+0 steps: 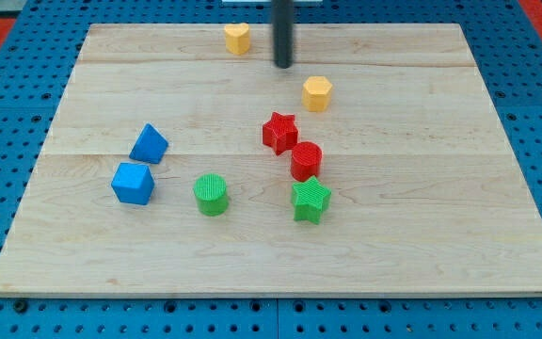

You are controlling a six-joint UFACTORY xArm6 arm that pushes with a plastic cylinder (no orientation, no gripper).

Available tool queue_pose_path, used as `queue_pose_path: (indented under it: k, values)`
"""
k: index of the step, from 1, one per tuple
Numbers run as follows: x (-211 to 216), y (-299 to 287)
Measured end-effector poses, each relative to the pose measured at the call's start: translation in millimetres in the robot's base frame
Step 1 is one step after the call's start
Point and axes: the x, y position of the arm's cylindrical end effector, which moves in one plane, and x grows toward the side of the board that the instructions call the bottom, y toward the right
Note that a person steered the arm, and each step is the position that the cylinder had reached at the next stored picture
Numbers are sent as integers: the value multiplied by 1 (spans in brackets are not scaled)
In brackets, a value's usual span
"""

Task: Move the yellow hexagon to the top of the blue traingle

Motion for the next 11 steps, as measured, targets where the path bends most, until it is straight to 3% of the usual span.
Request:
queue_pose_path:
  k: [1, 2, 3, 5, 6, 8, 9, 10, 11]
  values:
    - [14, 76]
    - [76, 82]
    - [92, 31]
    - [42, -11]
    - [41, -9]
    - [30, -97]
    - [17, -108]
    - [22, -143]
    - [57, -167]
